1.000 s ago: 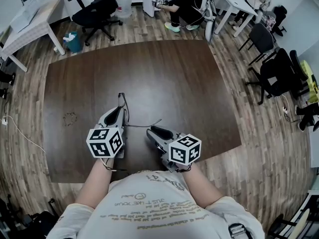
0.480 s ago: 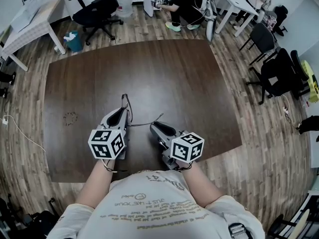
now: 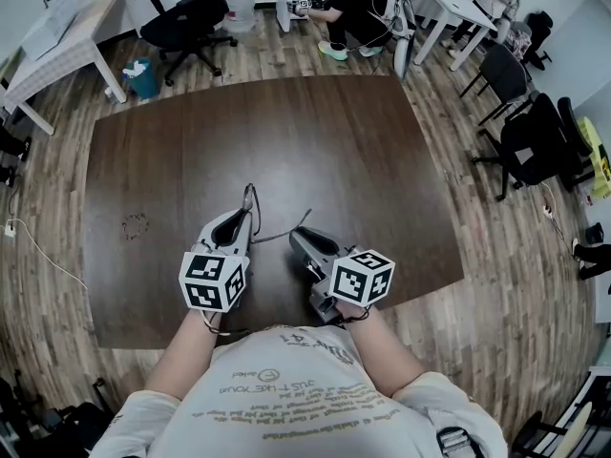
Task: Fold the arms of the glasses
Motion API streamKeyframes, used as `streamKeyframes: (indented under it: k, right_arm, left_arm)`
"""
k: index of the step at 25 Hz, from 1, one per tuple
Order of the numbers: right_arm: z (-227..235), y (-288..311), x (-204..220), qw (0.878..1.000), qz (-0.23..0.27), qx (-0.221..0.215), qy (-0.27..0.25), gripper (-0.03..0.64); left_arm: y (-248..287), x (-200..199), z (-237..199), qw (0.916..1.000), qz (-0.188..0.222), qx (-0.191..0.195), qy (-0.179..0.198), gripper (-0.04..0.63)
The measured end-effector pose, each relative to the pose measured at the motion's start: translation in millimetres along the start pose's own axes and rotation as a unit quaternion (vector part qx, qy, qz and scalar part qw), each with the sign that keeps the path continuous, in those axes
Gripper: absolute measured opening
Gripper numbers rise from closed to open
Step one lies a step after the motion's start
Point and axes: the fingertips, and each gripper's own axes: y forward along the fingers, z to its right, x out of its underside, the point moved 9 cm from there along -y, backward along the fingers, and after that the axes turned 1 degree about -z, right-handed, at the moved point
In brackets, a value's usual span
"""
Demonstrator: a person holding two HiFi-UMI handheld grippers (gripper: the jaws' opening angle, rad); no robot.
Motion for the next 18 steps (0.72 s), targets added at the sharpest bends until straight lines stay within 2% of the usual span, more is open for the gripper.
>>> streamKeyframes:
  k: [9,18]
  right_arm:
    - [-4,4,-11,1.000,0.012,-0.014,0.004,0.066]
    - [-11,7,-19,0.999,0.014,-0.028,-0.007,0.054]
  left_arm:
    - [-1,-2,12,0.9986,0.003,0.013,0.052,0.032]
    - [3,0,20,0.9968,-0.001,0.023,0.076,0.032]
